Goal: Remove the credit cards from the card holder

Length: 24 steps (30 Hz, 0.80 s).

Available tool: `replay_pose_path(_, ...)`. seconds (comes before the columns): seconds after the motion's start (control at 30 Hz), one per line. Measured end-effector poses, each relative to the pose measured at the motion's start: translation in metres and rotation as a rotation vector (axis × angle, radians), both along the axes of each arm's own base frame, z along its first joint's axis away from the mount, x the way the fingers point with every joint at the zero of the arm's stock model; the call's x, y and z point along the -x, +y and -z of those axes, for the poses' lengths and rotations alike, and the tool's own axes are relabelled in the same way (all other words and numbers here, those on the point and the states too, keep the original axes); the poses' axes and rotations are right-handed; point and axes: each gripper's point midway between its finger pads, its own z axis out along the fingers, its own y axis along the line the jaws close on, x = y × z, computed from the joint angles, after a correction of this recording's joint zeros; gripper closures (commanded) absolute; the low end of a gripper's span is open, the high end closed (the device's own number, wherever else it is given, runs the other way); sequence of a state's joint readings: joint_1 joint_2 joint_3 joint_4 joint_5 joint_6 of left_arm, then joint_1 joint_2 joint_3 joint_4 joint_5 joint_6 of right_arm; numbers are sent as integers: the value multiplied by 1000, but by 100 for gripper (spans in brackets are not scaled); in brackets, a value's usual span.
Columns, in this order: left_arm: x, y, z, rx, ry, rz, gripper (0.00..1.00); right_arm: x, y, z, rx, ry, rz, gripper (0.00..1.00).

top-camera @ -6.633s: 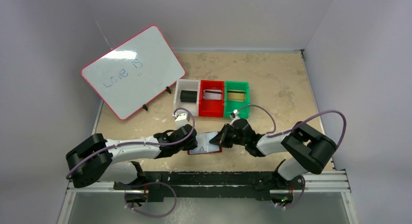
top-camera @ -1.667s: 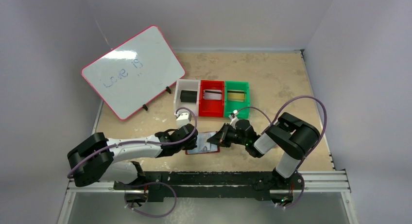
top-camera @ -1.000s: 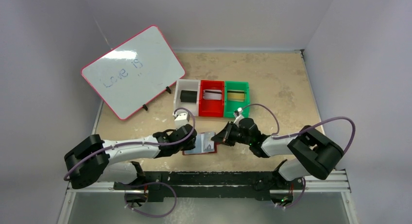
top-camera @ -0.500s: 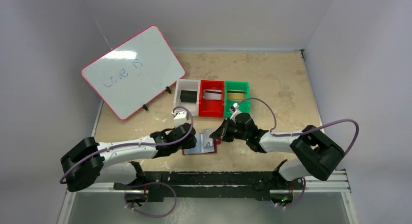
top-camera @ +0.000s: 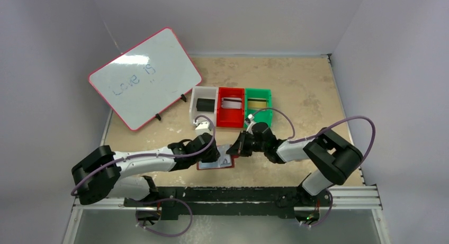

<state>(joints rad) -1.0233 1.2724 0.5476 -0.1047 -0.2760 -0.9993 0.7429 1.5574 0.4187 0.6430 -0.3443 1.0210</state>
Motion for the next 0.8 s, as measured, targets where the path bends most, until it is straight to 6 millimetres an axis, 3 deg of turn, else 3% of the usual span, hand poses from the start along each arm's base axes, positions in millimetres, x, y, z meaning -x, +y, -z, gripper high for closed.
replay_pose_path(0.3,6,4,19,-46,45,9,93,-1,6,-5,-36,-9,-10,91)
replay_pose_path(0.7,7,4,25,-45,53,4,97,1,11,-1,-63,13,-23,92)
replay_pose_path(0.8,7,4,25,-45,53,3,97,1,9,-3,-61,10,-16,88)
